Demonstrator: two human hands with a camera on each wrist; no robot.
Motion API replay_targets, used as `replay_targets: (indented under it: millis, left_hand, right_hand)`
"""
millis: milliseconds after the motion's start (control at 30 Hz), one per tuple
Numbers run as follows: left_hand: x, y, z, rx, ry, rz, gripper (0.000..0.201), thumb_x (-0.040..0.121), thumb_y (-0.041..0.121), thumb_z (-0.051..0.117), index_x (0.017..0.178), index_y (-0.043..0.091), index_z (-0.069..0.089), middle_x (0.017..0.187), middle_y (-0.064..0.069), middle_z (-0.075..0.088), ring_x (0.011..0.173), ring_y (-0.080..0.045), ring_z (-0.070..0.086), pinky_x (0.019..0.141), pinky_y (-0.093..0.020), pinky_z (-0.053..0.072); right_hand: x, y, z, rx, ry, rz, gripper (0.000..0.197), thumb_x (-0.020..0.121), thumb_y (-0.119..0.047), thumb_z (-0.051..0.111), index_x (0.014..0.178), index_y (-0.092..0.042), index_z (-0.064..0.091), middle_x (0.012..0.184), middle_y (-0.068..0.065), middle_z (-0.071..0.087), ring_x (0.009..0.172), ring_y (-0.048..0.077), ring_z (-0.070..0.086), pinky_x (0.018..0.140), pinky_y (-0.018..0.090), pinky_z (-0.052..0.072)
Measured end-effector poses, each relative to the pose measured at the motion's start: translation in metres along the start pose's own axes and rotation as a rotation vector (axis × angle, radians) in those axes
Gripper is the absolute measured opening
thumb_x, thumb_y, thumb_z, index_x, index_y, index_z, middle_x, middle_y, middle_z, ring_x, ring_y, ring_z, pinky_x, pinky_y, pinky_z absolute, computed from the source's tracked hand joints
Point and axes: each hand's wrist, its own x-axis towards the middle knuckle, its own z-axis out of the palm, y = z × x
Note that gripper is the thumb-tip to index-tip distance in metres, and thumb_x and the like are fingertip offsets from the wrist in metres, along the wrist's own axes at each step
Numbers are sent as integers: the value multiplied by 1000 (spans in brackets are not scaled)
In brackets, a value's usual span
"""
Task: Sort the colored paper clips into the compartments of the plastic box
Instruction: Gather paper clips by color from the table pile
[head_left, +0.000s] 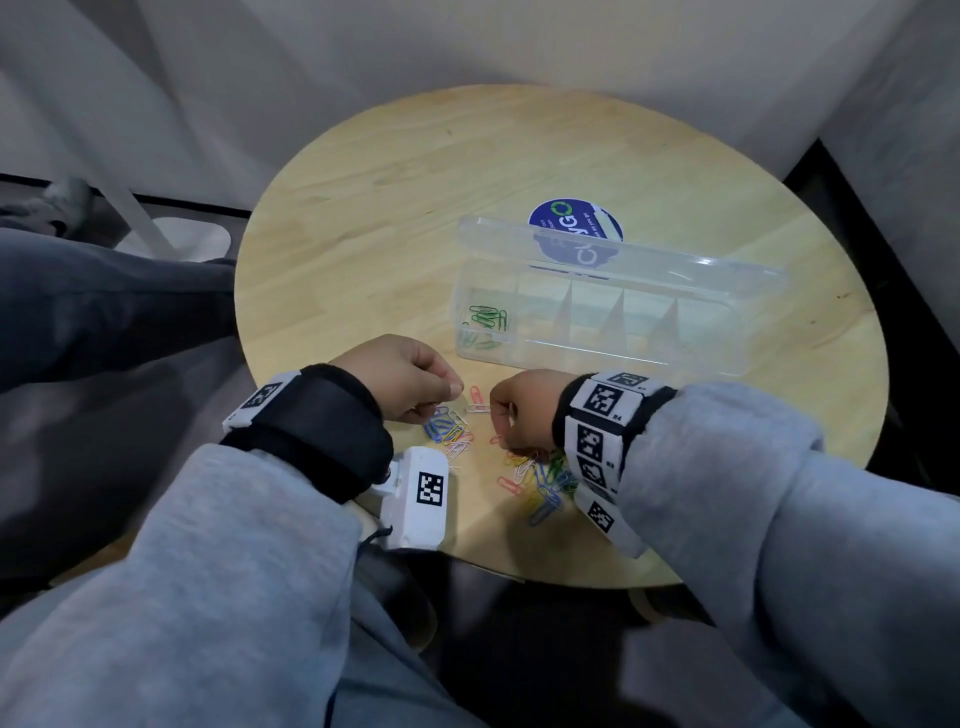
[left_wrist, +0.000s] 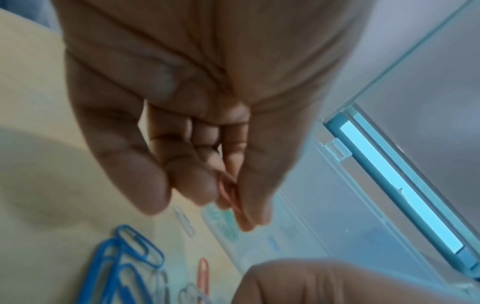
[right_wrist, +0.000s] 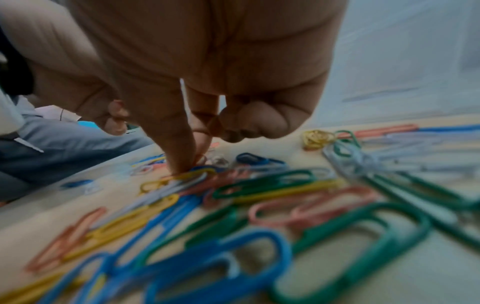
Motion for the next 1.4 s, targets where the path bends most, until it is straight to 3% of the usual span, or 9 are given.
replay_targets:
  millis: [167, 300, 400, 600, 700, 800, 967, 1167, 1400]
  left_hand:
    - [0, 12, 6, -117, 40, -39, 21, 90, 3, 50, 71, 12, 52, 67, -5, 57, 57, -14, 54, 49, -18, 49]
    - [0, 14, 10, 360, 67, 8, 15, 83, 12, 53, 69, 16, 54, 70, -4, 59, 66, -21, 50, 65, -24, 40]
    - [-5, 14, 17, 582, 6, 0, 14, 79, 14, 55, 66, 19, 54, 69, 4, 61, 67, -16, 49, 61, -22, 38]
    - [-12, 11, 27, 778, 40, 27, 16, 75, 12, 54, 78, 27, 60, 65, 11, 51, 58, -8, 45, 52, -20, 34]
    - [-9, 9, 30, 808, 29, 36, 14, 74, 13, 57, 74, 27, 59, 68, 12, 53, 61, -7, 46, 53, -21, 35]
    - [-5, 8, 31, 825, 21, 47, 16, 75, 11, 57, 73, 27, 57, 69, 11, 53, 64, -11, 48, 53, -21, 34]
    - [-3, 5, 29, 834, 21, 52, 13, 74, 18, 65, 76, 27, 55, 67, 9, 51, 62, -11, 47, 51, -21, 32]
    - [-2, 6, 30, 834, 8, 64, 12, 76, 25, 68, 76, 26, 56, 72, 10, 54, 68, -12, 49, 51, -21, 32]
    - [0, 11, 39, 884, -30, 29, 6, 81, 20, 63, 78, 24, 59, 82, 5, 60, 80, -16, 54, 62, -23, 37]
  right_hand:
    - [-6, 21, -2, 283, 42, 38, 14, 78, -13, 63, 68, -19, 56, 63, -9, 60, 63, 8, 55, 62, 21, 48]
    - [-16, 43, 0, 905, 15, 62, 23, 84, 7, 56, 69, -10, 52, 54, 4, 61, 45, 11, 52, 45, 18, 43]
    - [-21, 52, 1, 1138, -44, 128, 30, 88, 15, 40, 78, -9, 55, 40, 2, 51, 36, 12, 46, 39, 20, 38]
    - [-25, 41, -4, 1026, -140, 194, 35, 88, 12, 22, 69, -6, 45, 58, 10, 43, 49, 17, 39, 38, 20, 35]
    - [-28, 36, -5, 870, -118, 156, 26, 87, 4, 35, 70, -11, 49, 64, 8, 50, 51, 16, 43, 43, 21, 39]
    - [-28, 29, -6, 423, -79, 39, 19, 83, -10, 56, 72, -25, 59, 63, -9, 54, 54, 7, 49, 53, 20, 42]
    - [-22, 15, -1, 134, -101, 29, 19, 80, -15, 65, 97, -24, 65, 66, -9, 49, 70, 17, 53, 59, 25, 43]
    - [-15, 12, 3, 80, -57, 29, 12, 82, -15, 65, 85, -21, 56, 68, -11, 46, 71, 14, 49, 50, 19, 36]
    - [-16, 26, 4, 252, -58, 89, 10, 79, -23, 71, 80, -19, 62, 72, -6, 58, 75, 14, 54, 63, 24, 46]
